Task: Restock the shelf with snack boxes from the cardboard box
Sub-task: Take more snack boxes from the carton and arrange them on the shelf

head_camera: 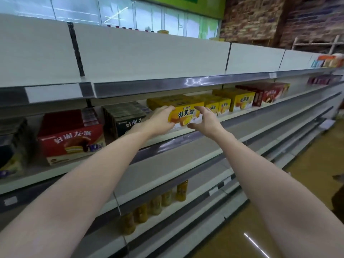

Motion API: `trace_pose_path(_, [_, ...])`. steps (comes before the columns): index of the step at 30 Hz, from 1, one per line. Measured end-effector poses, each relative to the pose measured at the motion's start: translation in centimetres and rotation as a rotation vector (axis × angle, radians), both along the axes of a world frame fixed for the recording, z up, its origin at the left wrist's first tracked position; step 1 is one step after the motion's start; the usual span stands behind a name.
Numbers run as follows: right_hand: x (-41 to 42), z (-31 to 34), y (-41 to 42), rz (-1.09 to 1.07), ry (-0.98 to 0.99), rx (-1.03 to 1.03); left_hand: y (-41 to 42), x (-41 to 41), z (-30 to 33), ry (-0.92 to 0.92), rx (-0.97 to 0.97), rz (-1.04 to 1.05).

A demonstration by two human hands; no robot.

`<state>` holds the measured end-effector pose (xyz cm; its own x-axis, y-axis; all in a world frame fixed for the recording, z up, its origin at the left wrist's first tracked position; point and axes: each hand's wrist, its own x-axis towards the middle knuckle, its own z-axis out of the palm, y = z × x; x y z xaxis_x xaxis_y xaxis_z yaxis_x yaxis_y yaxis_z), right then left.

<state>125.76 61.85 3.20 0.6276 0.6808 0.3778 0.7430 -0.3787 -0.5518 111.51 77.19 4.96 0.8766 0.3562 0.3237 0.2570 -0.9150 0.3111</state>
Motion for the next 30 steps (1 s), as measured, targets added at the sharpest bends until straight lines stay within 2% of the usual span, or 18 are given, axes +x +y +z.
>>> trace_pose_path(5, [7.1,0.7,2.7,0.007,-0.107,-0.111,2.5,6.4,0.8,0.052,0.045,0.033])
trace_pose_path(12, [14.9,0.5,6.7,0.063,-0.151,-0.210,5.1,12.4,0.0,0.200,-0.065,0.161])
trace_pose_path(19, [19.0,0.8,9.7,0.218,-0.136,-0.255,5.7,15.2,-0.4,0.215,-0.122,0.271])
trace_pose_path(24, [24.7,-0.5,15.4,0.342,-0.202,-0.367,5.4,16.4,-0.3,0.209,-0.180,0.383])
trace_pose_path(30, [24.9,1.5,13.4,0.465,-0.209,-0.458,5.8,18.1,0.3,0.181,-0.344,0.505])
